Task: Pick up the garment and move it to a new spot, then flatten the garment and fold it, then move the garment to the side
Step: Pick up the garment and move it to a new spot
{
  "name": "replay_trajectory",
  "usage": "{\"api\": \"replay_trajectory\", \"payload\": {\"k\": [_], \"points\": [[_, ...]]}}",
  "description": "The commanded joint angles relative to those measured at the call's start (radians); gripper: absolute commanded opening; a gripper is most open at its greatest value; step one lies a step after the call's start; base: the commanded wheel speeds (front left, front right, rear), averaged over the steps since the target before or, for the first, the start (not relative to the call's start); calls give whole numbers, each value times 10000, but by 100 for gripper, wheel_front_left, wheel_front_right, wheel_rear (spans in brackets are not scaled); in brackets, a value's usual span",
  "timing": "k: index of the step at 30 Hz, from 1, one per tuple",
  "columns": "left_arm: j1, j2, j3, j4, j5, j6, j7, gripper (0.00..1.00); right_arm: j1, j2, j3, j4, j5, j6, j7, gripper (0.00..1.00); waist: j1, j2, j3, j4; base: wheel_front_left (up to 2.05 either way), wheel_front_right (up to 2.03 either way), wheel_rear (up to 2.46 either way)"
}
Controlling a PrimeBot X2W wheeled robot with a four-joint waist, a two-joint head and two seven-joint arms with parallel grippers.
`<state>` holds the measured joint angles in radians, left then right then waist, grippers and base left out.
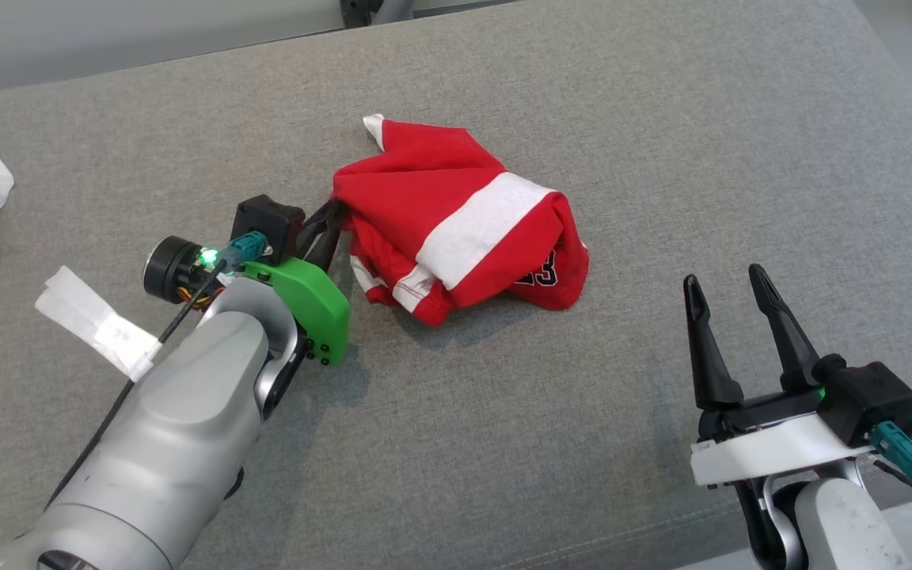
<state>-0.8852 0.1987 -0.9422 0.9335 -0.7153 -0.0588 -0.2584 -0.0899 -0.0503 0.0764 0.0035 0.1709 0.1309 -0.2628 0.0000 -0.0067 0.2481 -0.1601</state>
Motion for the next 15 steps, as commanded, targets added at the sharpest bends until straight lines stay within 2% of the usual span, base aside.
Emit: {"api": "replay_trajectory", "payload": {"k": [1,5,10,15], "points": [[137,-75,258,-80,-74,-71,-74,100,-55,-3,-26,34,-83,-3,-29,100,0,67,-212,212,0,0,0],[476,-136,726,-433,64,-146,-71,100,30,-2,-66,84,-114,-3,-29,100,0,67,-442,419,0,0,0],[1235,-210,1762,-1326,170,-255,-75,100,191,-5,-129,193,-174,-5,-29,100,0,67,-874,789,0,0,0],[2486,-196,3053,-2521,700,133,-61,100,323,-6,-216,221,-323,-5,-29,100,0,67,-1427,1154,0,0,0]]}}
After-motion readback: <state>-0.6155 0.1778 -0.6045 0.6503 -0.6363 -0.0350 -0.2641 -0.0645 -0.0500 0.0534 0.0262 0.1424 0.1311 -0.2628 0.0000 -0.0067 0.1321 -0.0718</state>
